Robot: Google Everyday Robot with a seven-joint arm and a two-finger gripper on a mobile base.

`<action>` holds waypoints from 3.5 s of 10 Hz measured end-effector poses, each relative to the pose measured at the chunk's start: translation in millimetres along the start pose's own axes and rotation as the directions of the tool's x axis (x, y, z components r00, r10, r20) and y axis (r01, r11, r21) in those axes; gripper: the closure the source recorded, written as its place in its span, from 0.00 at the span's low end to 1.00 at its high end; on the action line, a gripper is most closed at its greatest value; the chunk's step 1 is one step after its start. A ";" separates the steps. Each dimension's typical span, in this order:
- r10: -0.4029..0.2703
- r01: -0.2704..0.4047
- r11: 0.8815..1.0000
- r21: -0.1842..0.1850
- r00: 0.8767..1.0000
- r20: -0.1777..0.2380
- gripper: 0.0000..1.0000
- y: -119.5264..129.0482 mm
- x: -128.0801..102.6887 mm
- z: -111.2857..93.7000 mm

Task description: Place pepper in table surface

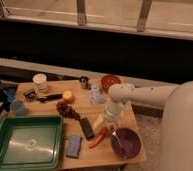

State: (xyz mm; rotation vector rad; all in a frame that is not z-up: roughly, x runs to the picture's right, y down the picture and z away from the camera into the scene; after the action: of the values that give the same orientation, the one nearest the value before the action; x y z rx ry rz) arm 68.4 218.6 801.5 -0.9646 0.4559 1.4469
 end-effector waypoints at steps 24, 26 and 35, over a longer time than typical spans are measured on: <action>0.049 -0.049 0.999 -0.003 0.998 0.024 0.79 -3.2 -17.9 6.0; 0.052 -0.051 0.999 -0.009 0.998 0.020 0.97 -4.6 -17.7 6.8; 0.025 -0.024 1.000 -0.011 0.983 0.183 1.00 -2.4 -35.5 -66.2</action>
State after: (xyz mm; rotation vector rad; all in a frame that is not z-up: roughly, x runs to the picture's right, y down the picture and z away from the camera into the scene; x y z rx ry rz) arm 84.8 145.9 792.1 -0.8260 0.3275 1.5452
